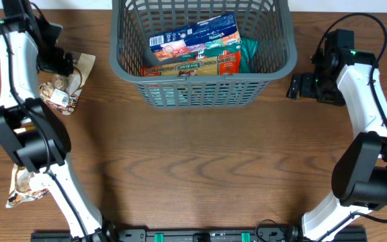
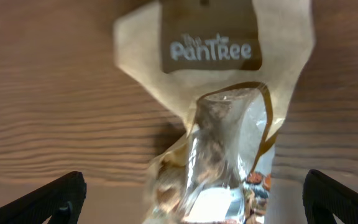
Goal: Pack container
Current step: 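Move the left gripper to the upper Pantree pouch and grasp it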
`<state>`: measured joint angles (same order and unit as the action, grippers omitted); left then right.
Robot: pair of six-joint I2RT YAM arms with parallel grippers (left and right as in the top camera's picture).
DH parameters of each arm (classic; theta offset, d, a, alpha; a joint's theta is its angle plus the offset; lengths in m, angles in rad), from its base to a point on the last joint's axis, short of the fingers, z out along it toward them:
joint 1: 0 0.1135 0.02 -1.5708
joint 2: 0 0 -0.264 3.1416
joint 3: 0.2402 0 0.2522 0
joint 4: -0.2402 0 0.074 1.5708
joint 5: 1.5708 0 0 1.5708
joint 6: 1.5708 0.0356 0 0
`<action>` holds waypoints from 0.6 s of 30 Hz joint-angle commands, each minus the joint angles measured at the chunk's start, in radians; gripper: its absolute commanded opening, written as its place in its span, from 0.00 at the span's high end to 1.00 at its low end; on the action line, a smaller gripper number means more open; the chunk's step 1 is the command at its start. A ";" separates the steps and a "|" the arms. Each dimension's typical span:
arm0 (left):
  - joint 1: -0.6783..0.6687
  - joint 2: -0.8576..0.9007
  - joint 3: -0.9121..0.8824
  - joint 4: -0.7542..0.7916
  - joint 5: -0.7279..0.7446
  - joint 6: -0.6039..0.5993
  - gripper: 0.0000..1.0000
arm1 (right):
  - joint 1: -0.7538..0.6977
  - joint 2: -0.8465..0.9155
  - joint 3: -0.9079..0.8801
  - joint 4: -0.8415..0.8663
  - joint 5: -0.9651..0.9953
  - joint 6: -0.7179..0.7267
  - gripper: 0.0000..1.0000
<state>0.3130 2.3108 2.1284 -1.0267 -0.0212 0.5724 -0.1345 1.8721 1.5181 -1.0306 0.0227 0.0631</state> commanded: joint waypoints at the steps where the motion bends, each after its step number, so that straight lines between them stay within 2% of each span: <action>1: 0.011 0.060 0.003 -0.003 0.014 -0.001 0.01 | 0.003 -0.002 -0.002 0.002 0.015 -0.012 0.01; 6: 0.029 0.126 0.003 0.012 0.023 -0.002 0.01 | 0.003 -0.002 -0.002 -0.003 0.015 -0.012 0.01; 12: 0.054 0.179 -0.001 0.013 0.109 -0.002 0.02 | 0.003 -0.002 -0.002 -0.003 0.015 -0.012 0.01; 14: 0.055 0.180 -0.001 0.011 0.111 -0.002 0.14 | 0.003 -0.002 -0.002 -0.006 0.015 -0.012 0.01; 16: 0.052 0.176 -0.001 0.009 0.113 -0.006 0.39 | 0.003 -0.002 -0.002 -0.010 0.015 -0.011 0.01; 18: 0.043 0.166 0.000 -0.005 0.116 -0.010 0.71 | 0.003 -0.002 -0.002 -0.015 0.015 -0.012 0.01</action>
<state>0.3656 2.4744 2.1284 -1.0180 0.0761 0.5694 -0.1345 1.8721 1.5181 -1.0393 0.0265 0.0631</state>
